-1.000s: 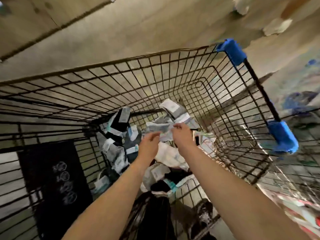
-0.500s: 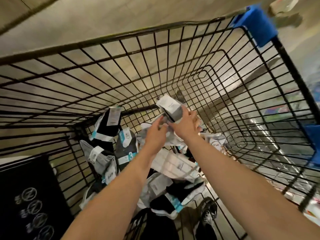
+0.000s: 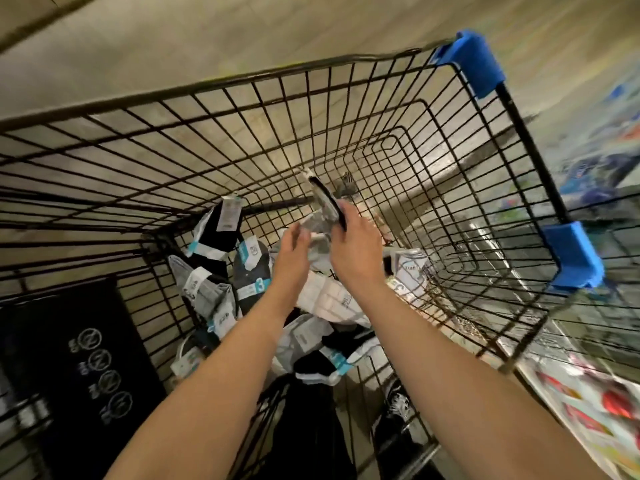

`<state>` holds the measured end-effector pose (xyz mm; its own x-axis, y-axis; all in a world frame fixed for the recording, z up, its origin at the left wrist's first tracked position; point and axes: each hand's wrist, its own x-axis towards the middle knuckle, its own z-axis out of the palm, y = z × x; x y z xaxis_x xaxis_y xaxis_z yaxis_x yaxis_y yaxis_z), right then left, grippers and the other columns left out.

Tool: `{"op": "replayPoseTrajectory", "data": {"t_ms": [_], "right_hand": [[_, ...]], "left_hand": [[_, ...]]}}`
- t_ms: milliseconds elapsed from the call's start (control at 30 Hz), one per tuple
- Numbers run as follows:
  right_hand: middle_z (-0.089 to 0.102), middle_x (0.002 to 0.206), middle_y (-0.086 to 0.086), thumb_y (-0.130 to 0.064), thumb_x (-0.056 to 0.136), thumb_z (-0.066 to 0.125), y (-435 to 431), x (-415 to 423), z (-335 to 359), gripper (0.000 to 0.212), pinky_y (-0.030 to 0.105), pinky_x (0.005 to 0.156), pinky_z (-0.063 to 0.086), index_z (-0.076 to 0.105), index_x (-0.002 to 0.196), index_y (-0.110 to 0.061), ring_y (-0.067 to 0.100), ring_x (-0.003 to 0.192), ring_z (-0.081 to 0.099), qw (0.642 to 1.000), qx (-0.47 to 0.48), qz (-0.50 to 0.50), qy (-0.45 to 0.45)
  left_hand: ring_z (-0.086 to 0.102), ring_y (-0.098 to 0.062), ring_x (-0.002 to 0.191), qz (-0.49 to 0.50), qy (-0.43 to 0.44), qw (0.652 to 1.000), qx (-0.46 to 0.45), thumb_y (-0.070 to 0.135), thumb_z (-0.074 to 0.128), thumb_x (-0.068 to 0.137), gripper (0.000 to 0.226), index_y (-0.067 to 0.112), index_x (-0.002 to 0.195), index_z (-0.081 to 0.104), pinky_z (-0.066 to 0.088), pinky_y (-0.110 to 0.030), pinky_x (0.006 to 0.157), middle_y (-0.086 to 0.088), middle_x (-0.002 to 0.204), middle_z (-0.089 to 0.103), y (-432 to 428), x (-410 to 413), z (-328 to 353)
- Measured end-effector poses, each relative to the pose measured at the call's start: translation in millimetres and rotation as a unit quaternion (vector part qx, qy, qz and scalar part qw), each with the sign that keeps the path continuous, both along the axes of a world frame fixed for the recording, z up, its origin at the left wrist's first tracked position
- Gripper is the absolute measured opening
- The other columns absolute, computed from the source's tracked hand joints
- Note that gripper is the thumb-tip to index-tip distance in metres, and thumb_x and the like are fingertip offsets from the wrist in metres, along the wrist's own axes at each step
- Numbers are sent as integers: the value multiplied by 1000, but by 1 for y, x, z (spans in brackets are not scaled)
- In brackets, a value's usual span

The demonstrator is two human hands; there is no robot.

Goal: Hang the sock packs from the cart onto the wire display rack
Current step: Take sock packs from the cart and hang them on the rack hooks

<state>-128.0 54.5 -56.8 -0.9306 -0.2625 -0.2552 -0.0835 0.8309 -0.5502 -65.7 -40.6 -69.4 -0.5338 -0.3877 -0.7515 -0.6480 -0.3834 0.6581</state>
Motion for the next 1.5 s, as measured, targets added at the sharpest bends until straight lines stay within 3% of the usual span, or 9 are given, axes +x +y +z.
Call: {"op": "replayPoseTrajectory", "data": {"t_ms": [67, 167, 400, 500, 667, 967, 1100, 1267, 1500], "right_hand": [[67, 112, 2, -32, 103, 44, 2, 9, 22, 36, 44, 90, 50, 45, 140, -31, 23, 100, 62, 999, -29, -15, -3], [67, 111, -3, -31, 105, 42, 6, 24, 38, 32, 35, 77, 53, 50, 136, -31, 18, 93, 65, 970, -116, -88, -194], [74, 109, 7, -25, 80, 46, 16, 48, 26, 36, 52, 92, 58, 68, 108, -24, 30, 98, 71, 872, -145, -196, -424], [75, 102, 8, -15, 87, 50, 15, 49, 41, 23, 45, 83, 62, 69, 97, -22, 29, 91, 73, 868, -146, -216, -422], [61, 114, 3, -8, 94, 48, 26, 26, 28, 34, 31, 84, 46, 65, 123, -16, 21, 102, 56, 880, -127, -265, -373], [64, 125, 11, -12, 93, 53, 58, -25, -7, 37, 31, 81, 50, 61, 129, -12, 26, 100, 58, 887, -34, -339, -313], [31, 155, 12, -17, 101, 54, 75, -39, -29, 57, 43, 115, 32, 32, 154, -20, 34, 137, 33, 874, 105, -304, -365], [13, 165, 22, -35, 94, 69, 76, -35, -69, 99, 51, 115, 37, -7, 158, -43, 42, 146, 29, 839, 196, -273, -428], [53, 139, 12, -14, 92, 59, 98, -28, -77, 49, 39, 101, 46, 49, 140, -22, 31, 124, 54, 922, 127, -206, -301]], "left_hand": [[49, -17, 130, -14, 5, 1000, -14, 44, 42, 104, 44, 27, 145, 46, 40, -39, 108, 7, 141, 52, 4, 10, 9], [55, -11, 115, -17, 2, 1000, 1, 39, 41, 106, 34, 27, 136, 52, 42, -29, 92, 9, 127, 56, 17, 26, 24], [75, -15, 86, 35, -57, 995, 69, 37, 61, 97, 29, 18, 118, 66, 61, -33, 71, -5, 105, 76, 25, 63, 39], [74, -16, 79, 65, -86, 992, 62, 28, 64, 96, 24, 17, 116, 63, 60, -31, 65, -4, 98, 75, 23, 63, 43], [70, -29, 98, 68, -111, 991, 30, 38, 68, 76, 70, 22, 139, 40, 58, -53, 89, -11, 120, 66, 12, 51, 27], [65, -26, 108, -44, -92, 995, -18, 48, 67, 79, 67, 20, 136, 47, 51, -51, 99, -6, 122, 65, 32, -2, 4], [56, -23, 124, -141, -76, 986, -50, 45, 59, 95, 55, 20, 143, 48, 43, -40, 104, 1, 132, 60, 52, -30, -13], [39, -29, 141, -173, -124, 976, -44, 41, 55, 99, 66, 16, 156, 31, 33, -43, 113, -10, 155, 41, 64, -37, -47], [43, -26, 138, -151, -113, 981, -45, 35, 54, 101, 61, 12, 153, 33, 35, -32, 105, -9, 152, 45, 65, -25, -57]]}}
